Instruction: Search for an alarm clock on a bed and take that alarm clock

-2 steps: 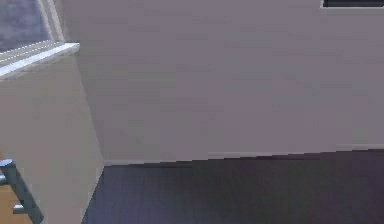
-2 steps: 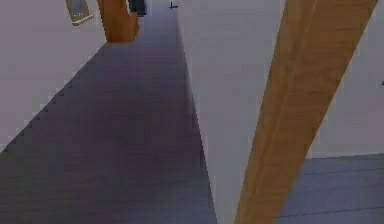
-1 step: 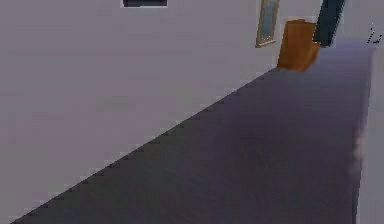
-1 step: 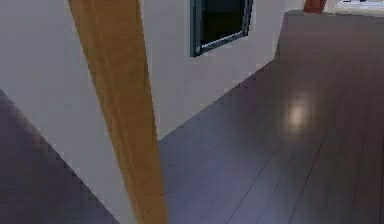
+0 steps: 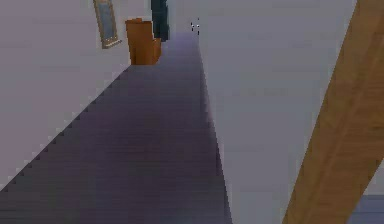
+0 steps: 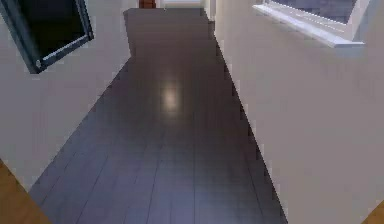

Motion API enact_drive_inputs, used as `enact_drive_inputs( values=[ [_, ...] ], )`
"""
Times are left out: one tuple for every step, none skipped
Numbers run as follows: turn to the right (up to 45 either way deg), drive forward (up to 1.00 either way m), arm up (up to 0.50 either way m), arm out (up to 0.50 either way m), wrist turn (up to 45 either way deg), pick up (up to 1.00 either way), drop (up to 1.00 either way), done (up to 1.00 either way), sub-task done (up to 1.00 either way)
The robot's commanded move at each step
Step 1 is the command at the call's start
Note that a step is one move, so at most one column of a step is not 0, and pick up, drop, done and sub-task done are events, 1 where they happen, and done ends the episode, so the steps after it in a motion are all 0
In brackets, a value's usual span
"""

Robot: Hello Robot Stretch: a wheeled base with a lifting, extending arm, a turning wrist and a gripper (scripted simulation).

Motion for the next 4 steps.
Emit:
enact_drive_inputs(
  values=[
    [0.0, 1.00, 0.00, 0.00, 0.0, 0.00, 0.00, 0.00, 0.00],
    [0.0, 1.00, 0.00, 0.00, 0.0, 0.00, 0.00, 0.00, 0.00],
    [0.0, 1.00, 0.00, 0.00, 0.0, 0.00, 0.00, 0.00, 0.00],
    [0.0, 1.00, 0.00, 0.00, 0.0, 0.00, 0.00, 0.00, 0.00]
  ],
)
